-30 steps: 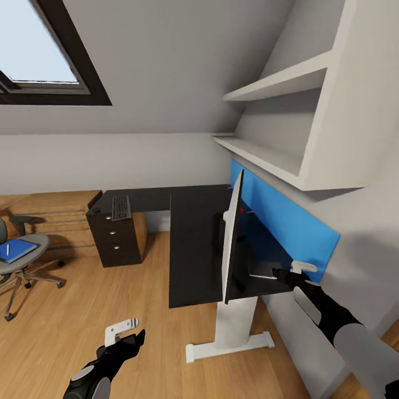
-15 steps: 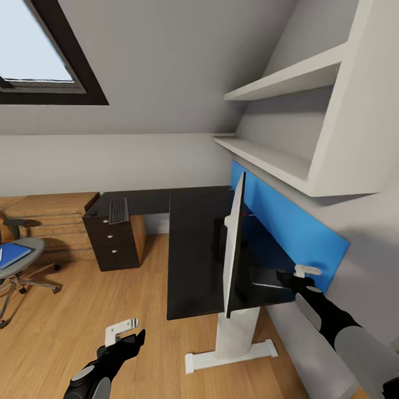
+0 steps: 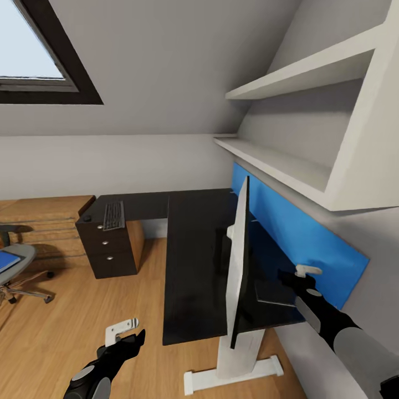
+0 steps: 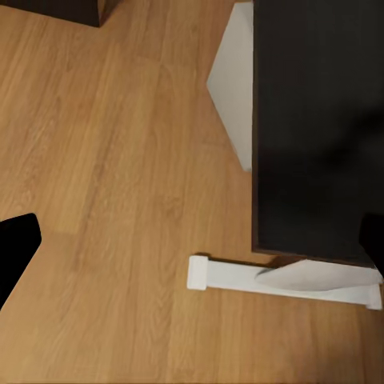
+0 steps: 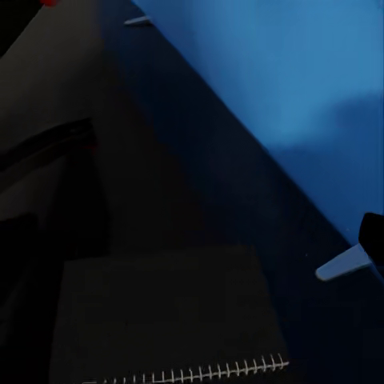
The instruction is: In the bedroom, organize the workspace by keeping the computer under the desk, ensuring the monitor is on the desk, placing the keyboard on the desk next to the monitor, placing the mouse on the desk next to the keyboard, moving the folder from the swivel chair onto the desk next to the mouse, stacking the notebook on top of the folder with the pen on top of the notebook, and positioning the swivel chair next to the desk.
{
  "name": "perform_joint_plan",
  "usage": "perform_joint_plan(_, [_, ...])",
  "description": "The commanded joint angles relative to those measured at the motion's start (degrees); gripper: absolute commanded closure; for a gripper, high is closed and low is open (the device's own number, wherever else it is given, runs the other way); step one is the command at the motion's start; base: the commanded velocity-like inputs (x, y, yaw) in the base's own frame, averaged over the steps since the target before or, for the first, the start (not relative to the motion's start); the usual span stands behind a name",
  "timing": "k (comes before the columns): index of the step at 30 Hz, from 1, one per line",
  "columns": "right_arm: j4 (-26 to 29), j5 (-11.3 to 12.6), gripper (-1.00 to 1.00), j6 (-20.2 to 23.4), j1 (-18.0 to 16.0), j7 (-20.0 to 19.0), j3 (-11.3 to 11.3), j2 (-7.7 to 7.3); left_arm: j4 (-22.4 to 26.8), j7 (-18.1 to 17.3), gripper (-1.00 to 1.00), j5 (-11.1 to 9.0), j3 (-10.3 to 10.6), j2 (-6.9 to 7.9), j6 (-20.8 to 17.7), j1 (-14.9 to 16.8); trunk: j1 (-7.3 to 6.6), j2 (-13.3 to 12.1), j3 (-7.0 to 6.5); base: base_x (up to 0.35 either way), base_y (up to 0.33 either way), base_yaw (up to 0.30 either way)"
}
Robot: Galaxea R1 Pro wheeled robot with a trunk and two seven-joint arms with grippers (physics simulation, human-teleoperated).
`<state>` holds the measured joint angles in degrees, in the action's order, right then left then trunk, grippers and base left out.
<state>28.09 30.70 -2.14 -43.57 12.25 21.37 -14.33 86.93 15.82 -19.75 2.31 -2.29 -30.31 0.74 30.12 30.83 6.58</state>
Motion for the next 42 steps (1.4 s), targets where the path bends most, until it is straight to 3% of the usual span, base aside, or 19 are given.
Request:
perform_joint_plan(1, [0.01,0.58,-1.0,-0.26,-0.06,0.35,0.49,-0.05,0.08,0.53,-1.0,-0.59,0.06,0.0,-0.18,0.05,0.05,0.1,0.11,0.285,-0.005,0.0])
perform_joint_plan(12, [-0.05,0.34,-1.0,-0.36,-0.07,0.32,0.65,0.08,0.04,0.53,-1.0,-0.62,0.13,0.0,-0.18,0.05,0.05,0.1,0.11,0.269,-0.083,0.0])
perform_joint_plan(24, [-1.2,0.32,-1.0,-0.2,-0.07,0.12,0.84,0.09,0.01,0.53,-1.0,-0.64,0.2,-0.01,-0.21,0.05,0.05,0.1,0.11,0.037,-0.073,0.0])
perform_joint_plan(35, [-5.11,-0.09,-1.0,-0.39,-0.11,-4.51,1.28,0.08,2.01,0.43,-1.0,-0.83,0.4,-0.19,-0.35,0.05,0.05,0.1,0.11,0.002,-0.005,0.0])
perform_joint_plan(42, [-5.45,-0.34,-1.0,-0.4,-0.11,-5.14,1.3,0.04,3.7,0.42,-1.0,-0.88,0.47,-0.25,-0.31,0.05,0.27,0.5,0.29,0.0,0.0,0.0])
